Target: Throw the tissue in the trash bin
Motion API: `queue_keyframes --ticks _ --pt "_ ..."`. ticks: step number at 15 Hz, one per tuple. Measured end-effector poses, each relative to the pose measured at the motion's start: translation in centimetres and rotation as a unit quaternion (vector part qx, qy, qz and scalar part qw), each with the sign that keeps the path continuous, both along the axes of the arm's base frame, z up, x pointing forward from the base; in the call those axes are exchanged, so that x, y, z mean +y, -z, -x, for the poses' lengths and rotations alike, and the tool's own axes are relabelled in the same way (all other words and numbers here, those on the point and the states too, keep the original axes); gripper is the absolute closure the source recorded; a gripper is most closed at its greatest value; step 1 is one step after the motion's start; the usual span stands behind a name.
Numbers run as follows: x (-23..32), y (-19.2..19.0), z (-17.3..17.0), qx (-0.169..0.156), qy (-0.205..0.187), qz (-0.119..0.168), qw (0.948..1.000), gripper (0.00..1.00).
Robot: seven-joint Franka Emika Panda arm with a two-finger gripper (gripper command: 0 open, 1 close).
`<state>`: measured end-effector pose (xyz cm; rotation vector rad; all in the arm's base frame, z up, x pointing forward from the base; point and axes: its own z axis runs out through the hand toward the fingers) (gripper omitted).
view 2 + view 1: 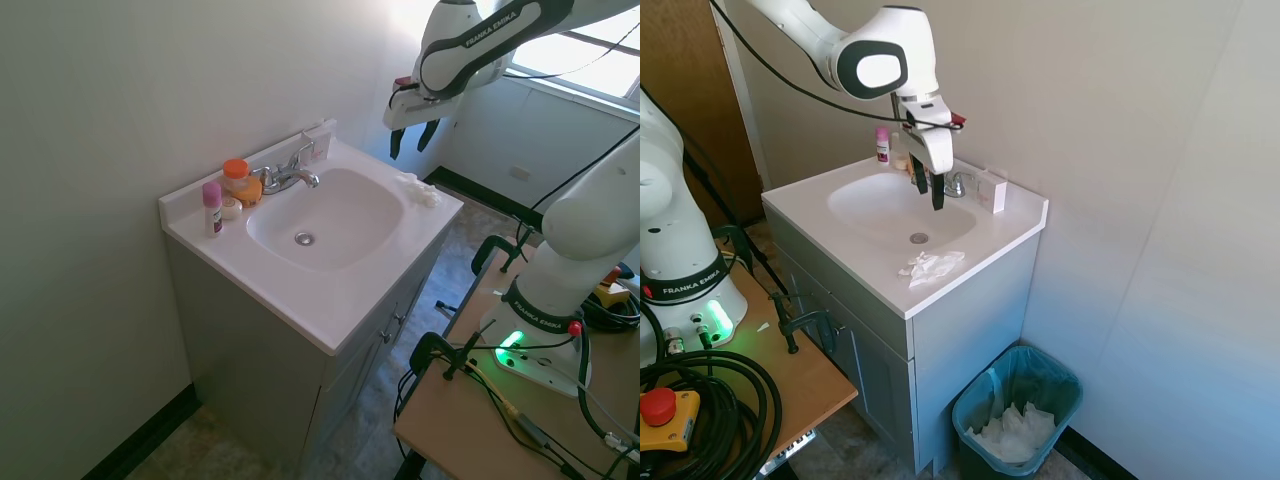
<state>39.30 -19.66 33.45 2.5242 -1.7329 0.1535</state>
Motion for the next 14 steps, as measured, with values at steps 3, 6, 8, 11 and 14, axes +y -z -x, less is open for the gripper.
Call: queue_keyframes --ticks 3,6,8,11,14 --pt "-2.3 3.6 0.6 0.024 0.014 -0.011 0.9995 0.0" --pt "-3.9 5.9 0.9 0.038 0.026 -0.014 0.9988 0.0" --pt "-4.5 6.9 0.9 0.049 0.028 -0.017 0.9983 0.0" --pt "-4.7 7.8 0.9 0.053 0.026 -0.019 0.9981 1.0" --pt "-4.9 7.9 1.1 0.057 0.024 -0.02 0.9979 1.0"
